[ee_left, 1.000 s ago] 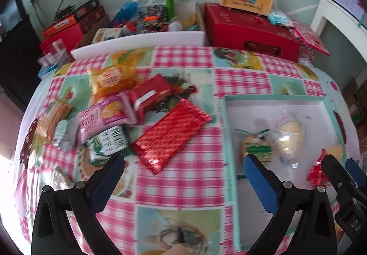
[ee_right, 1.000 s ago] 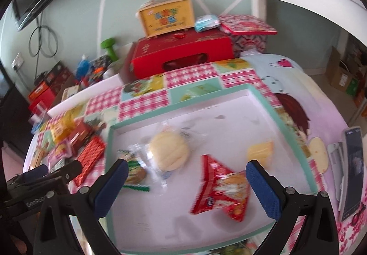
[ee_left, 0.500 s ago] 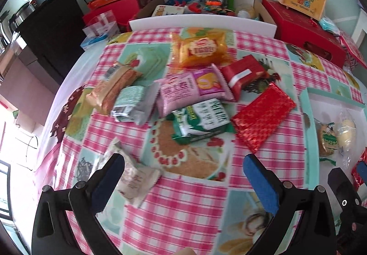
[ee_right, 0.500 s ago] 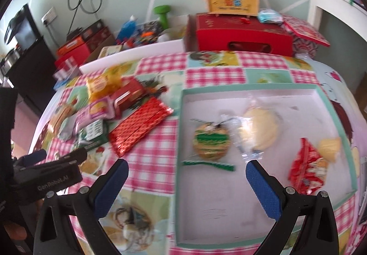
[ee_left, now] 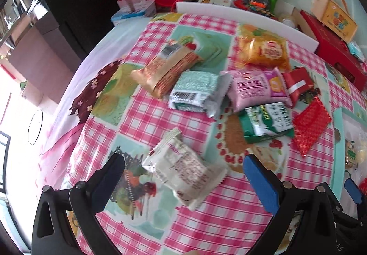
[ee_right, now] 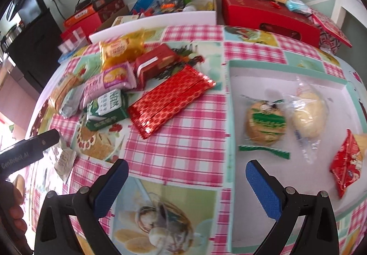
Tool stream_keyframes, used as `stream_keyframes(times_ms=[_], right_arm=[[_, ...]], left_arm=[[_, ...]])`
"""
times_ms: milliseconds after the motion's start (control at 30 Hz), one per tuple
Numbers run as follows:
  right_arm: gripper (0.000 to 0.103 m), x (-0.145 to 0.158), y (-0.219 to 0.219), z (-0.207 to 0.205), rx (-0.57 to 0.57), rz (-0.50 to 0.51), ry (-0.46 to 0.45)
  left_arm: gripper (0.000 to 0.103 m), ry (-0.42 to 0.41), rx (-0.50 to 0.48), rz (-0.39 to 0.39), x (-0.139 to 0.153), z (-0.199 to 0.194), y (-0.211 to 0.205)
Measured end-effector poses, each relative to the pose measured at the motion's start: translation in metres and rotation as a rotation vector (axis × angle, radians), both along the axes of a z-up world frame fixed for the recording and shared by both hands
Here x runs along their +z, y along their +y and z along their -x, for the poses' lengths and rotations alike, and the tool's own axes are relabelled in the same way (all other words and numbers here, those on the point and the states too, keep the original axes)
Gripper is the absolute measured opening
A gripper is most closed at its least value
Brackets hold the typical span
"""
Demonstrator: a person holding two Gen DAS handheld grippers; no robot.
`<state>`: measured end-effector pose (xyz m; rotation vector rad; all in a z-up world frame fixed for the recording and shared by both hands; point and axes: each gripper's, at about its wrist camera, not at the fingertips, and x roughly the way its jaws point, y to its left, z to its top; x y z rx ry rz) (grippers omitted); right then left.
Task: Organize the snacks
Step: 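Withdraw both tools from the tray back toward the snack pile, then grasp the white printed snack packet with the left tool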
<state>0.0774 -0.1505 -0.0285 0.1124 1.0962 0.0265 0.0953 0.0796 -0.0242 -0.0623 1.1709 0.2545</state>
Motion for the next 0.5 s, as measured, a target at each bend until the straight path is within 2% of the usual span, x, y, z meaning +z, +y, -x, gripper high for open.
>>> stream_keyframes(times_ms=[267,333,400,500], right_arm=[[0.103,-0.005,0.01,-0.003,0.012,0.047,0.016],[0.103,-0.005,0.009,-0.004,0.008,0.041,0.019],[0.103,-0.006,0.009,-0.004,0.009,0.042,0.022],[0.103,-0.007,0.008,-0.004,0.011,0.044,0.022]], left_arm=[[0.103,0.108,0.036,0.054,-0.04,-0.005,0.008],[0.1,0.118,0.043,0.08,-0.045,-0.005,0.008],[0.092,0.111,0.048,0.11,-0.047,-0.007,0.009],[0.088,0.118,0.053,0.164,-0.053,-0.009,0.013]])
